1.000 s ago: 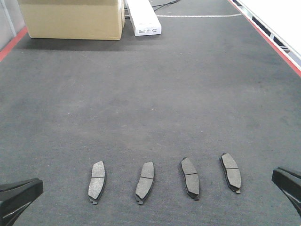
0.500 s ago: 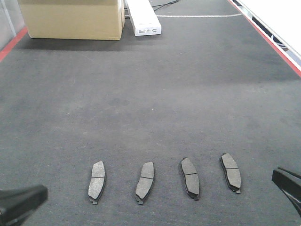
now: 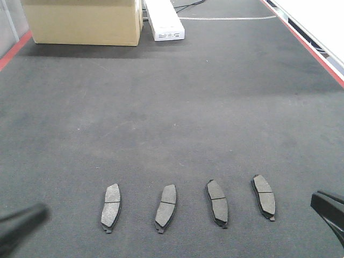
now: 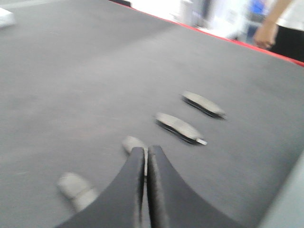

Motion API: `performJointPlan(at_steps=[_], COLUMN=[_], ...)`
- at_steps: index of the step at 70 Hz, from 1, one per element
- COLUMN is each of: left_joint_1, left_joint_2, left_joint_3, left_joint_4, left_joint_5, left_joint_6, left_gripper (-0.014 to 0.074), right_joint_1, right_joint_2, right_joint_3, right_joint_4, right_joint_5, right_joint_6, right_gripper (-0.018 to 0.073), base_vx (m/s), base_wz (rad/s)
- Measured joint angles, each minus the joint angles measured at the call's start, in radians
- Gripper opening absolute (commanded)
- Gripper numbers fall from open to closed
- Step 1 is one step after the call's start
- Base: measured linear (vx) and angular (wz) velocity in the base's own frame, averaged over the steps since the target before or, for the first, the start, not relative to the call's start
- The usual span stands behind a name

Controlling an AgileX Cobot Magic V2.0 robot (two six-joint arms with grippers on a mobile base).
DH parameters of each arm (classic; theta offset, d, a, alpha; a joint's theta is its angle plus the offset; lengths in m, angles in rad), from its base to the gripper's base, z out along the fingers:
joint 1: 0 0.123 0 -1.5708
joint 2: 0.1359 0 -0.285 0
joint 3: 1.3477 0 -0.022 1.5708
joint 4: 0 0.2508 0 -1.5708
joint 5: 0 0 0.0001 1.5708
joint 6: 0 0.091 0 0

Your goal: Move and align brake pads A on conveyor

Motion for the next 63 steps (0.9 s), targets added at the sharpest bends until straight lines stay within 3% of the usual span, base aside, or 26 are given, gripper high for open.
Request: performJointPlan(at_steps=[11, 21, 30, 40, 51, 63], left_joint_1=[0.233, 0.502, 0.655, 0.73, 0.737, 0.739], left_joint_2=[-0.201, -0.4, -0.464, -0.467, -0.467, -0.467], left_joint_3=[0.089, 0.185, 0.274, 0.381, 0.419, 0.419], left_joint_4=[0.001, 0.013, 0.03, 0.031, 0.031, 0.031], left_joint_5=[0.001, 0.043, 0.058, 0.025, -0.066, -0.071], left_joint_6=[0.001, 0.003, 0.004, 0.004, 0.004, 0.004], left_gripper=[-0.0006, -0.0006, -0.0006, -0.0006, -0.0006, -0.0006], right_joint_1=[0.0, 0.0, 0.0, 0.0, 0.0, 0.0], right_joint_2=[0.0, 0.0, 0.0, 0.0, 0.0, 0.0], right_joint_3=[0.0, 0.0, 0.0, 0.001, 0.001, 0.001], right_joint_4=[0.0, 0.0, 0.0, 0.0, 0.0, 0.0], right_joint_5=[0.0, -0.001, -0.001, -0.001, -0.001, -0.001], right_joint_6=[0.0, -0.001, -0.001, -0.001, -0.001, -0.001], right_gripper=[-0.0003, -0.0003, -0.0003, -0.0003, -0.0003, -0.0003], base_vx=[0.0, 0.0, 0.0, 0.0, 0.0, 0.0], base_wz=[0.0, 0.0, 0.0, 0.0, 0.0, 0.0])
